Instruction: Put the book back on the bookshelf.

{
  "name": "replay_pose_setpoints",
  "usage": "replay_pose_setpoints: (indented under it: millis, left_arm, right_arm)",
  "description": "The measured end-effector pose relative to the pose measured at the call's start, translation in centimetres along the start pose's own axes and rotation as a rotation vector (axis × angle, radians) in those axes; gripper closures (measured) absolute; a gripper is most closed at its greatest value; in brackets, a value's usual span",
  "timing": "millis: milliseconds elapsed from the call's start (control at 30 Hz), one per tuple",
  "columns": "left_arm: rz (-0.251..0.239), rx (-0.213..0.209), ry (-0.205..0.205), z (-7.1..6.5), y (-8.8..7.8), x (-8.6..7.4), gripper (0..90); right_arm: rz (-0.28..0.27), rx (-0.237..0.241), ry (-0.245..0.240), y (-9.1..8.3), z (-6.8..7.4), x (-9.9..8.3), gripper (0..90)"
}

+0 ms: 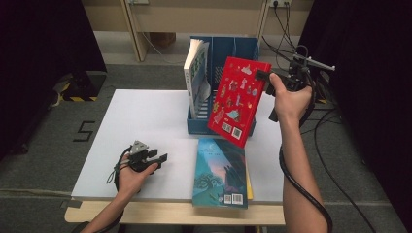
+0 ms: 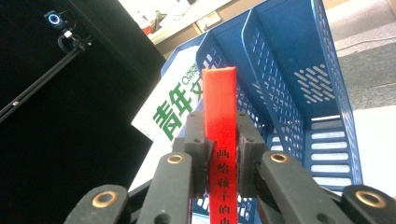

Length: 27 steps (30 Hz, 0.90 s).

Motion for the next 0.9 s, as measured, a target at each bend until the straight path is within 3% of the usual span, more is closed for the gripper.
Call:
replay_pose_setpoints:
  millis: [900]
  left_arm:
    - [-0.004, 0.006, -0.009, 0.3, -0.2, 0.2, 47.8]
  right_arm:
    - [-0.022, -0.016, 0.001, 1.0, 0.0, 1.0, 79.6]
Point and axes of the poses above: each handheld gripper's, and its own axes: y roughly forward along the jaws, x roughly out of its top, z roughly to its left, the point moved 6 cm from there along y, roughly forward along the jaws, and after that the axes turned 1 degree about x, right-handed, at the moved point
